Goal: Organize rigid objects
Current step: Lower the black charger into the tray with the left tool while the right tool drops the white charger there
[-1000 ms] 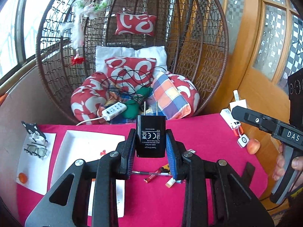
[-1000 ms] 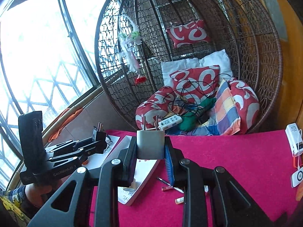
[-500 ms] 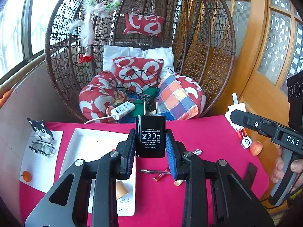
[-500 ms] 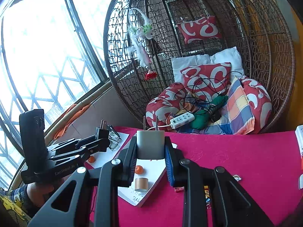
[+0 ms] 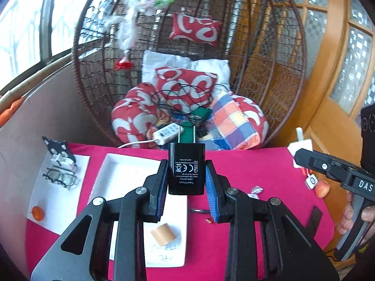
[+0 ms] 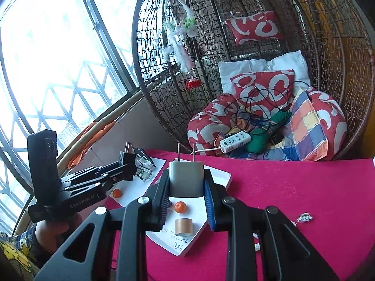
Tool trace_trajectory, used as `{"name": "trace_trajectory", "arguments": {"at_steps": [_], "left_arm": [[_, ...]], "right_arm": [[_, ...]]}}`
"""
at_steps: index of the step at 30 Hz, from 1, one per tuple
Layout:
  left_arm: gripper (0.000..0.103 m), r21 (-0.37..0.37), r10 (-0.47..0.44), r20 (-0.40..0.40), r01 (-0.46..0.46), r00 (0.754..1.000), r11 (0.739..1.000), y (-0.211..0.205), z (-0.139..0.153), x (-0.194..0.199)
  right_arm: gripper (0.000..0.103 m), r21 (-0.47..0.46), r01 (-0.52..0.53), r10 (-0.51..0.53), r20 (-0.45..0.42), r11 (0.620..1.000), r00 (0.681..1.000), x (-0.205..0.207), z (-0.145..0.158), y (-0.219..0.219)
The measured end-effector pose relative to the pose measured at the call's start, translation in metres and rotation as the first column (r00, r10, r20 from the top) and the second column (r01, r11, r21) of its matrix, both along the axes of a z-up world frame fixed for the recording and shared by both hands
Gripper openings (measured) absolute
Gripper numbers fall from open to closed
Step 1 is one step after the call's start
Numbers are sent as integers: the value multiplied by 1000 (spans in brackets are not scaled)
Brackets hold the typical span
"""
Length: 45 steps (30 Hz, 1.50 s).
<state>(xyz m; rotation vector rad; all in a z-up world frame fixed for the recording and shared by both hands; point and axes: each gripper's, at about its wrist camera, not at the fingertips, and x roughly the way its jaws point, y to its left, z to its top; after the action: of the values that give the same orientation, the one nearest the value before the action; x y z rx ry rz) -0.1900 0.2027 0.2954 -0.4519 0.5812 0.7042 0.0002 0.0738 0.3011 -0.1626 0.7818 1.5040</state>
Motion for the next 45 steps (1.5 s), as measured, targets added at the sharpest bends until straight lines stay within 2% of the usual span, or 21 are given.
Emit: {"name": "trace_trajectory", "arguments": {"at_steps": [5, 10, 14, 21, 27, 31, 33, 34, 36, 37, 38, 39, 40, 41, 43, 45], "left_arm": [[29, -31, 53, -49, -54, 997, 998, 30, -18, -17], [29, -111, 62, -139, -78, 988, 991, 59, -58, -24], [29, -182, 44, -202, -82, 978, 980, 77, -98, -21], [29, -267, -3, -316, -85, 949, 960, 107, -160, -7], [29, -341, -52, -379, -88, 924, 936, 122, -202, 1], [29, -395, -50, -373, -110, 926, 912, 130, -215, 0], [29, -395, -40, -365, -115, 930, 912, 132, -215, 0], [33, -390, -33, -360, -119, 932, 913, 134, -214, -1], [66, -395, -27, -340, -117, 940, 911, 137, -212, -1], [90, -391, -18, -324, -116, 946, 913, 138, -209, -2], [96, -378, -7, -317, -120, 948, 918, 138, -206, -2], [96, -362, 6, -313, -126, 950, 924, 138, -203, -3], [96, -342, 25, -318, -139, 948, 929, 137, -199, -4], [96, -331, 38, -316, -148, 948, 932, 136, -195, -6], [96, -309, 69, -281, -158, 957, 938, 131, -181, -12], [96, -279, 93, -262, -168, 961, 945, 126, -169, -15]], "right_arm": [[26, -47, -25, 25, 3, 999, 1000, -8, -13, 21], [26, -150, -65, 62, -21, 987, 998, -17, -47, 55], [26, -270, -109, 88, -91, 957, 992, -24, -92, 89], [26, -465, -145, 99, -122, 873, 988, -46, -176, 140], [26, -558, -131, 111, -70, 819, 991, -59, -217, 168], [26, -591, -119, 106, -58, 798, 993, -66, -234, 178], [26, -600, -108, 97, -50, 793, 994, -69, -240, 181], [26, -602, -101, 93, -45, 792, 995, -71, -242, 182], [26, -599, -98, 97, -34, 794, 995, -74, -241, 182], [27, -596, -102, 104, -32, 797, 994, -75, -239, 182], [27, -590, -100, 107, -23, 801, 994, -76, -237, 181], [28, -579, -98, 108, -17, 810, 994, -77, -234, 180], [44, -571, -97, 106, -18, 815, 994, -77, -231, 180], [76, -556, -92, 100, -16, 826, 995, -76, -226, 177], [103, -535, -76, 91, 3, 842, 996, -76, -215, 173], [103, -503, -59, 79, 19, 862, 997, -73, -203, 164]]}}
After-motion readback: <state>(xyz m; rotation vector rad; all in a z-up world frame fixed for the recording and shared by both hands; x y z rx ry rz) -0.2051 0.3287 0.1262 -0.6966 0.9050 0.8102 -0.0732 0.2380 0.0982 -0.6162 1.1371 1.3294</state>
